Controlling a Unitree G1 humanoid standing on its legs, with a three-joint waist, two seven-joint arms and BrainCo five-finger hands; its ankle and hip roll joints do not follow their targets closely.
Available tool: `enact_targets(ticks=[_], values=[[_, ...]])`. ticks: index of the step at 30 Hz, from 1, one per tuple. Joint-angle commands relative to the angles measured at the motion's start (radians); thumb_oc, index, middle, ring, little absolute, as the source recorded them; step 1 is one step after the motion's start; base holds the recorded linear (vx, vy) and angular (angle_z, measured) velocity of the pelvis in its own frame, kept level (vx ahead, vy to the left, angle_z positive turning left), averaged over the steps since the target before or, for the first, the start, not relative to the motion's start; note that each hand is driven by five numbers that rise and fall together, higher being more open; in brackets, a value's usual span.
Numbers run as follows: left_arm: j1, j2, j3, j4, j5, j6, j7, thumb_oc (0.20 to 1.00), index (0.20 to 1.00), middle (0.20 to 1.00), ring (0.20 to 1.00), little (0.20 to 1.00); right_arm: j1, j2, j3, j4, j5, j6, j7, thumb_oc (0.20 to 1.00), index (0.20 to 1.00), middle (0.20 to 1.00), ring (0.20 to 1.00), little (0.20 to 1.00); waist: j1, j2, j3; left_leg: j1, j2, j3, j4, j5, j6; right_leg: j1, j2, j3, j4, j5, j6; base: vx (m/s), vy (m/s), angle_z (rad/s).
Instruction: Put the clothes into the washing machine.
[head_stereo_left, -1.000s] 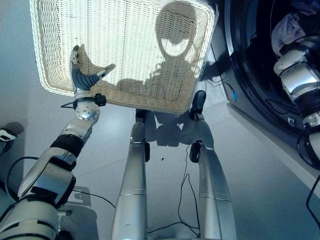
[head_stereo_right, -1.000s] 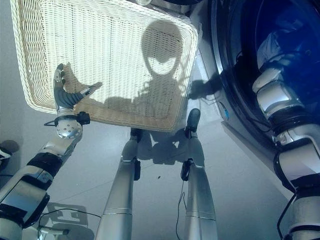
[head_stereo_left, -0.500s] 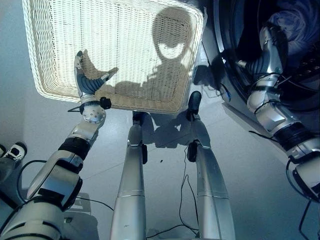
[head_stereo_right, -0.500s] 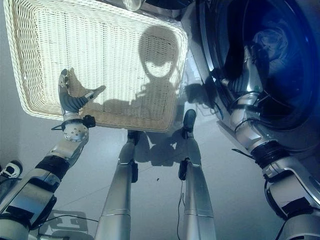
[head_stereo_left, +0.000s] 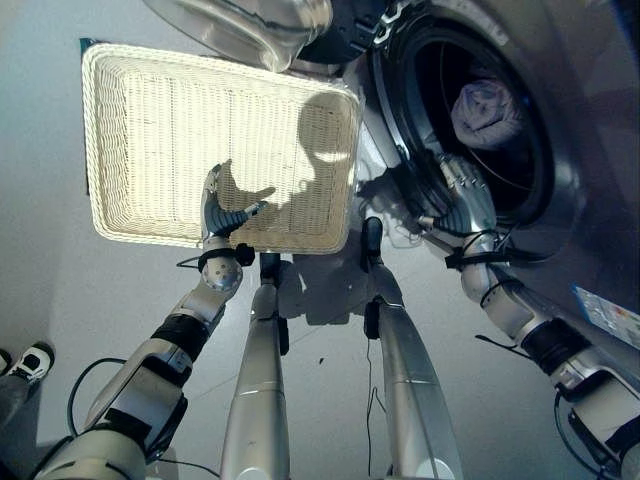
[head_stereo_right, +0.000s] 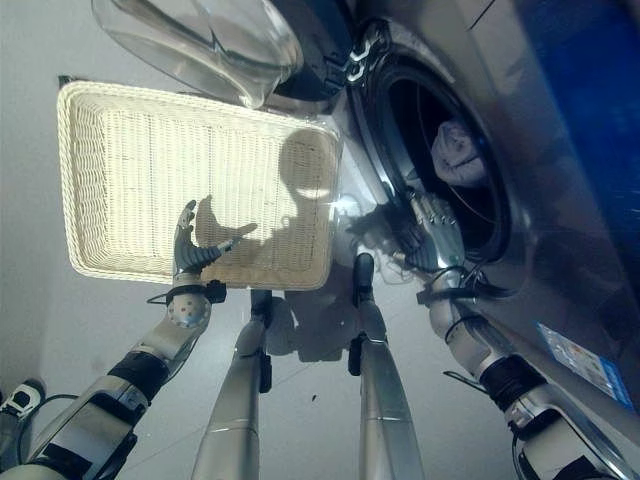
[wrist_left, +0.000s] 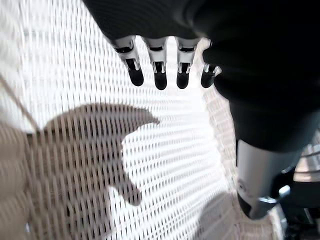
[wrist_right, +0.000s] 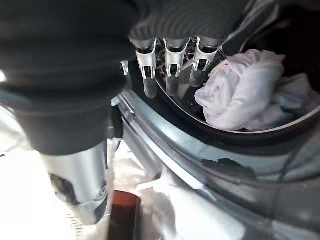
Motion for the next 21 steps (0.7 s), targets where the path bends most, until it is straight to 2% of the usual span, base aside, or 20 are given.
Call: enact_targets(ticks=[1,3,4,5,8,12,13,15,16,18,19,20,21], values=[[0.101,-0.031,0.079,0.033,0.074,-0.075,-0.036,1.000,1.000,1.000,1.000,1.000,0.093,-0.008,-0.019,-0.002,0.091,-0.104,0.049,1.000,1.000,1.000,1.000,1.000,0.014,0.037,-0.014,0.129,-0.112,0.078,-0.054,-0.007,0.112,0.133,0.077,-0.054,0.026,-0.071,0.074,-0.01,0.048,-0.03],[0.163,-0.040,0.085,0.053,0.086,-0.081,-0.063,1.000,1.000,1.000,1.000,1.000,0.161,0.015,-0.033,0.026,0.121,-0.115,0.083,1.000,1.000,1.000,1.000,1.000,0.022,0.042,-0.014,0.230,-0.106,0.082,-0.081,-0.015,0.108,0.233,0.068,-0.053,0.010,-0.089,0.078,0.03,0.059,-0.05],[0.203,-0.044,0.092,0.065,0.097,-0.078,-0.075,1.000,1.000,1.000,1.000,1.000,0.204,0.028,-0.042,0.045,0.180,-0.111,0.145,1.000,1.000,1.000,1.000,1.000,0.025,0.043,-0.014,0.297,-0.102,0.084,-0.104,-0.015,0.104,0.303,0.062,-0.054,-0.007,-0.097,0.079,0.03,0.047,-0.07],[0.214,-0.044,0.094,0.070,0.095,-0.077,-0.080,1.000,1.000,1.000,1.000,1.000,0.215,0.034,-0.046,0.052,0.189,-0.111,0.154,1.000,1.000,1.000,1.000,1.000,0.025,0.043,-0.015,0.317,-0.100,0.085,-0.108,-0.016,0.103,0.324,0.059,-0.053,-0.011,-0.100,0.079,0.07,0.056,-0.05],[0.332,-0.041,0.125,0.122,0.100,-0.070,-0.167,1.000,1.000,1.000,1.000,1.000,0.337,0.097,-0.097,0.167,0.293,-0.091,0.301,1.000,1.000,1.000,1.000,1.000,0.023,0.041,-0.103,0.469,-0.088,0.097,-0.174,-0.020,0.090,0.489,0.042,-0.053,-0.081,-0.109,0.081,0.17,0.033,0.01],[0.444,-0.066,0.167,0.192,0.102,-0.027,-0.309,1.000,1.000,1.000,1.000,1.000,0.433,0.185,-0.173,0.391,0.448,-0.063,0.460,1.000,1.000,1.000,1.000,1.000,0.029,0.035,-0.224,0.593,-0.078,0.121,-0.213,-0.027,0.087,0.632,0.036,-0.057,-0.143,-0.106,0.078,0.18,-0.025,0.05],[0.454,-0.071,0.170,0.203,0.107,-0.023,-0.321,1.000,1.000,1.000,1.000,1.000,0.438,0.198,-0.184,0.424,0.464,-0.059,0.477,1.000,1.000,1.000,1.000,1.000,0.030,0.035,-0.238,0.606,-0.077,0.124,-0.216,-0.028,0.087,0.647,0.036,-0.058,-0.149,-0.105,0.078,0.18,-0.016,0.14],[0.480,-0.083,0.182,0.226,0.120,-0.005,-0.352,1.000,1.000,1.000,1.000,1.000,0.453,0.230,-0.221,0.498,0.542,-0.028,0.520,1.000,1.000,1.000,1.000,1.000,0.035,0.038,-0.271,0.640,-0.076,0.129,-0.228,-0.030,0.089,0.682,0.036,-0.059,-0.165,-0.104,0.076,0.16,0.014,0.11],[0.514,-0.111,0.197,0.291,0.128,0.019,-0.396,1.000,1.000,1.000,1.000,1.000,0.464,0.290,-0.295,0.655,0.598,0.011,0.567,1.000,1.000,1.000,1.000,1.000,0.043,0.047,-0.331,0.693,-0.073,0.142,-0.245,-0.037,0.091,0.740,0.036,-0.062,-0.190,-0.104,0.073,0.19,0.032,0.05],[0.528,-0.125,0.208,0.325,0.116,0.042,-0.438,1.000,1.000,1.000,1.000,1.000,0.468,0.312,-0.326,0.727,0.626,0.027,0.580,1.000,1.000,1.000,1.000,1.000,0.047,0.050,-0.355,0.715,-0.072,0.148,-0.253,-0.041,0.093,0.768,0.037,-0.064,-0.205,-0.104,0.071,0.14,0.029,0.06],[0.541,-0.141,0.220,0.364,0.123,0.064,-0.475,1.000,1.000,1.000,1.000,1.000,0.468,0.327,-0.355,0.779,0.645,0.074,0.600,1.000,1.000,1.000,1.000,1.000,0.049,0.053,-0.376,0.736,-0.071,0.155,-0.258,-0.047,0.095,0.791,0.038,-0.063,-0.218,-0.105,0.070,0.06,0.017,0.00],[0.545,-0.146,0.221,0.377,0.130,0.065,-0.481,1.000,1.000,1.000,1.000,1.000,0.467,0.331,-0.363,0.795,0.641,0.086,0.609,1.000,1.000,1.000,1.000,1.000,0.049,0.054,-0.383,0.741,-0.070,0.158,-0.258,-0.049,0.095,0.799,0.039,-0.062,-0.221,-0.105,0.069,0.08,0.025,-0.03],[0.554,-0.153,0.226,0.399,0.132,0.096,-0.522,1.000,1.000,1.000,1.000,1.000,0.467,0.339,-0.384,0.846,0.638,0.127,0.634,1.000,1.000,1.000,1.000,1.000,0.050,0.055,-0.399,0.755,-0.068,0.166,-0.258,-0.055,0.095,0.815,0.039,-0.059,-0.228,-0.107,0.066,0.06,0.015,-0.06]])
